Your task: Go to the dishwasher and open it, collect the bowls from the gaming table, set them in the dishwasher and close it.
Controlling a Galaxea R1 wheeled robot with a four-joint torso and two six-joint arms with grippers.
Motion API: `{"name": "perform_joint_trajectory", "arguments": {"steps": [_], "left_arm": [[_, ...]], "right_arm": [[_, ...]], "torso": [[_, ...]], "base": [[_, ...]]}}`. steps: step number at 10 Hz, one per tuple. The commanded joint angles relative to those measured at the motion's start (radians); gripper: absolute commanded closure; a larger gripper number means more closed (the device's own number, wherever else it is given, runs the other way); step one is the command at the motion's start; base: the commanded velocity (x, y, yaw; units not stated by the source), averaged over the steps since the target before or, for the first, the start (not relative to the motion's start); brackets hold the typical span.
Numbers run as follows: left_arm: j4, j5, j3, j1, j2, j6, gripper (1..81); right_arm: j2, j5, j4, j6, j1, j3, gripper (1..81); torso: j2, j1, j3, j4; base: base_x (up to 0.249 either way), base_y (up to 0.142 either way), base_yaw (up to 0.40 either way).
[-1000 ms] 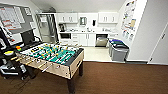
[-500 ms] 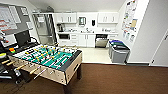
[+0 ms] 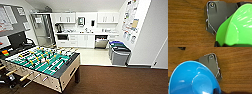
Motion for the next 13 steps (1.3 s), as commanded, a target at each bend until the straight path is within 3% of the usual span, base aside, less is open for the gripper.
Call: {"name": "perform_joint_trajectory", "arguments": {"steps": [1,7,13], "left_arm": [[0.009,0.053,-0.002,-0.029,-0.028,0.005,81.1],[0.009,0.053,-0.002,-0.029,-0.028,0.005,81.1],[0.009,0.053,-0.002,-0.027,-0.030,0.005,81.1]], "right_arm": [[-0.035,-0.045,-0.014,-0.003,0.026,0.000,81.1],[-0.035,-0.045,-0.019,-0.003,0.024,0.000,81.1],[-0.034,-0.043,-0.020,-0.003,0.023,0.001,81.1]], "torso": [[0.000,0.000,0.000,0.000],[0.000,-0.001,0.000,0.000],[0.000,-0.001,0.000,0.000]], "base": [[0.234,-0.098,0.000],[0.234,-0.090,0.000],[0.234,0.000,0.000]]}}
